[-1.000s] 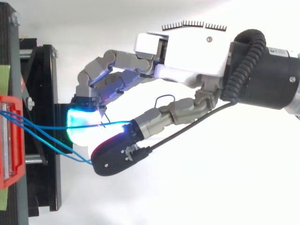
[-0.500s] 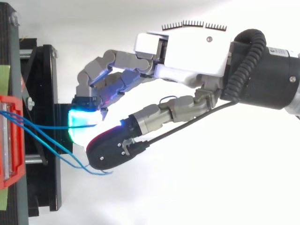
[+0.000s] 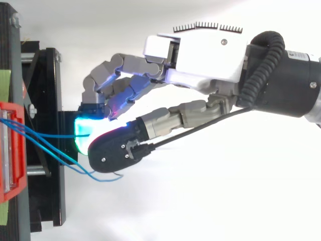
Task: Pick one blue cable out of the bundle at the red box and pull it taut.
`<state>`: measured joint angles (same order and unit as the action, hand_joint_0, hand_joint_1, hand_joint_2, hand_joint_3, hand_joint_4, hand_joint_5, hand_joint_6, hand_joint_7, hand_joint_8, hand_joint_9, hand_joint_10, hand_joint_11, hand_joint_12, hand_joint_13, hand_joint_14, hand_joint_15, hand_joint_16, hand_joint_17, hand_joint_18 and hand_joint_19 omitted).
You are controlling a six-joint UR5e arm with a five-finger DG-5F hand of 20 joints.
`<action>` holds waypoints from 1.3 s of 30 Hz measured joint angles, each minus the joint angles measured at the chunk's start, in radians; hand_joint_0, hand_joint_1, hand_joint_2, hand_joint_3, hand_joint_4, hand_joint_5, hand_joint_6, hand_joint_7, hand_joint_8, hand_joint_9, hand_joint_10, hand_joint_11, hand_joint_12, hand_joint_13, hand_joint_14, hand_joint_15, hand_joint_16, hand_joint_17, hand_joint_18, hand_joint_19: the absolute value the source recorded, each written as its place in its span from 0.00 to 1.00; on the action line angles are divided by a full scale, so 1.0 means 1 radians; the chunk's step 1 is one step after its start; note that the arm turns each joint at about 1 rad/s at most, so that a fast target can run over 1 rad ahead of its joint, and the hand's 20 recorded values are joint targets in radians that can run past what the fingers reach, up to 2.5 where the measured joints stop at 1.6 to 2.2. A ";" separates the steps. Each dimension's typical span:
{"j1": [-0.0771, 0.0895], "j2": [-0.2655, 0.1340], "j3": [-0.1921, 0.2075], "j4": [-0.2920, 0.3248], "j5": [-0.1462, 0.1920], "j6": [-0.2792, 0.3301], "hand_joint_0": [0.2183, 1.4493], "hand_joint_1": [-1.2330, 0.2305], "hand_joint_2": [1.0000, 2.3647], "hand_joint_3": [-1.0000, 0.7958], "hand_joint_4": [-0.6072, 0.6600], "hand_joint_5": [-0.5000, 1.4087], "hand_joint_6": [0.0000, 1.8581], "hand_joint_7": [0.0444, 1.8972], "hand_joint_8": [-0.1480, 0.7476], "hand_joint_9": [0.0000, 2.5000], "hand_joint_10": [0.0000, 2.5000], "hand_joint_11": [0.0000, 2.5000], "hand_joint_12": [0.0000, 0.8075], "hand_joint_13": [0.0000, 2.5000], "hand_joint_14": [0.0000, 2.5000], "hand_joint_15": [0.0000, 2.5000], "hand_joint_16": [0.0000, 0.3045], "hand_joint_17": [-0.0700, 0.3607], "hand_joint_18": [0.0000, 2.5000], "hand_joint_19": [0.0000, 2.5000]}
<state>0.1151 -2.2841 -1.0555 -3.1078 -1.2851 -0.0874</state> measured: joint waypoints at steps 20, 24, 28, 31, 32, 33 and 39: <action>0.000 0.000 0.000 0.000 0.000 0.000 0.30 0.35 0.01 0.50 0.49 0.22 0.46 0.52 0.54 0.37 0.00 0.26 0.44 0.20 0.00 0.08 0.18 0.45 0.18 0.07; 0.000 0.000 0.000 0.000 0.000 0.000 0.31 0.33 0.01 0.51 0.48 0.22 0.46 0.53 0.53 0.37 0.00 0.26 0.43 0.20 0.00 0.09 0.17 0.43 0.18 0.07; 0.000 0.000 0.000 0.000 -0.001 0.000 0.32 0.30 0.01 0.52 0.48 0.22 0.46 0.54 0.53 0.37 0.00 0.27 0.43 0.20 0.00 0.09 0.16 0.42 0.19 0.06; 0.000 0.000 0.000 0.000 -0.001 0.000 0.32 0.30 0.01 0.53 0.48 0.22 0.46 0.55 0.52 0.37 0.00 0.27 0.42 0.21 0.00 0.09 0.16 0.42 0.20 0.06; 0.000 0.000 0.000 -0.002 -0.001 0.000 0.32 0.29 0.01 0.54 0.48 0.22 0.46 0.55 0.52 0.37 0.00 0.27 0.42 0.21 0.00 0.09 0.16 0.42 0.20 0.06; 0.000 0.000 0.000 -0.004 -0.002 -0.001 0.32 0.29 0.01 0.54 0.48 0.22 0.46 0.55 0.52 0.37 0.00 0.27 0.42 0.21 0.00 0.09 0.16 0.42 0.20 0.06; 0.001 0.000 0.000 -0.032 -0.002 -0.004 0.32 0.29 0.01 0.54 0.48 0.22 0.46 0.56 0.52 0.38 0.00 0.28 0.42 0.22 0.00 0.10 0.16 0.42 0.21 0.06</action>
<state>0.1163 -2.2841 -1.0554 -3.1399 -1.2870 -0.0914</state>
